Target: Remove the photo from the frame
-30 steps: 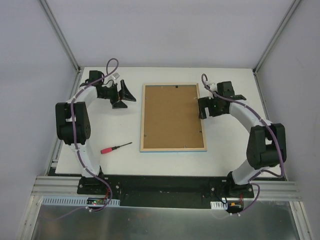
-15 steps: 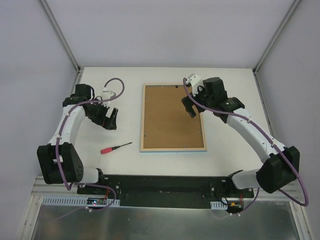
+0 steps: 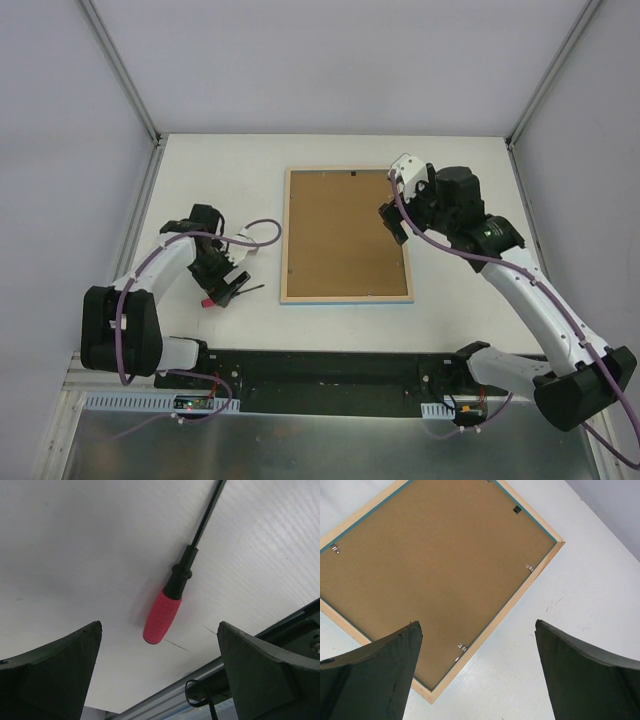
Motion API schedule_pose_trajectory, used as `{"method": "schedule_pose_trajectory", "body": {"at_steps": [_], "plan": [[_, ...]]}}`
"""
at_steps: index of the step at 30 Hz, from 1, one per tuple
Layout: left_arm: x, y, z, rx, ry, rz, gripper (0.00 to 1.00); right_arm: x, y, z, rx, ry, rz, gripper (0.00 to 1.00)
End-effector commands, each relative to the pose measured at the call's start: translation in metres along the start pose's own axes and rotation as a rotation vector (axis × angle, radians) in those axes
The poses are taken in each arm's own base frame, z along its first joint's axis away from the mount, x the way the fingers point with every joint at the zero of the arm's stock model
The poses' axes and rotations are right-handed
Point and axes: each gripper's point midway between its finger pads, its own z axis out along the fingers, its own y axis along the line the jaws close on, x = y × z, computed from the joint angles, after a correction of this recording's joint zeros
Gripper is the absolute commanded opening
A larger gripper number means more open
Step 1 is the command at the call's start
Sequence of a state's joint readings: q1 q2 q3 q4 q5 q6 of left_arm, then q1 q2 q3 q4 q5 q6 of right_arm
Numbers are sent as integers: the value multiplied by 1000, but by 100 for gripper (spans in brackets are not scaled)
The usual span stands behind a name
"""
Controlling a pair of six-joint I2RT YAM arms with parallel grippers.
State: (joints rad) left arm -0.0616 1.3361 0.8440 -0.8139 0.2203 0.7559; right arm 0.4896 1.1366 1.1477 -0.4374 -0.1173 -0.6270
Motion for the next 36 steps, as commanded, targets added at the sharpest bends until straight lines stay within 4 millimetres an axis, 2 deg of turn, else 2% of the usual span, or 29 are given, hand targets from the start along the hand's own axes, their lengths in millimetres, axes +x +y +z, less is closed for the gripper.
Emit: {"method": "schedule_pose_trajectory", "body": {"at_steps": [1, 8, 10, 15, 18, 26, 28, 31, 33, 36], "plan": [[20, -3, 9, -66, 109, 101, 96, 0, 1, -16, 6, -16, -32, 96], [36, 1, 19, -95, 201, 141, 85, -2, 2, -29, 11, -41, -31, 96], [41, 3, 22, -111, 228, 154, 84, -2, 3, -29, 9, -44, -27, 96], [55, -5, 34, -70, 282, 171, 82, -6, 4, -33, -7, -67, 6, 96], [63, -12, 41, -29, 298, 170, 70, -12, 5, -35, -24, -85, 26, 96], [58, -24, 47, 35, 261, 160, 13, -17, 7, -38, -59, -96, 57, 96], [49, -21, 43, 22, 234, 161, 0, -16, 10, -37, -76, -97, 52, 96], [24, -18, 25, 16, 157, 166, 0, -15, 22, -37, -147, -108, 13, 96], [-9, -19, 0, 27, 59, 177, 0, -14, 38, -40, -240, -129, -35, 96], [-49, -39, -38, 101, -53, 200, 0, -13, 61, -47, -367, -188, -130, 96]]}}
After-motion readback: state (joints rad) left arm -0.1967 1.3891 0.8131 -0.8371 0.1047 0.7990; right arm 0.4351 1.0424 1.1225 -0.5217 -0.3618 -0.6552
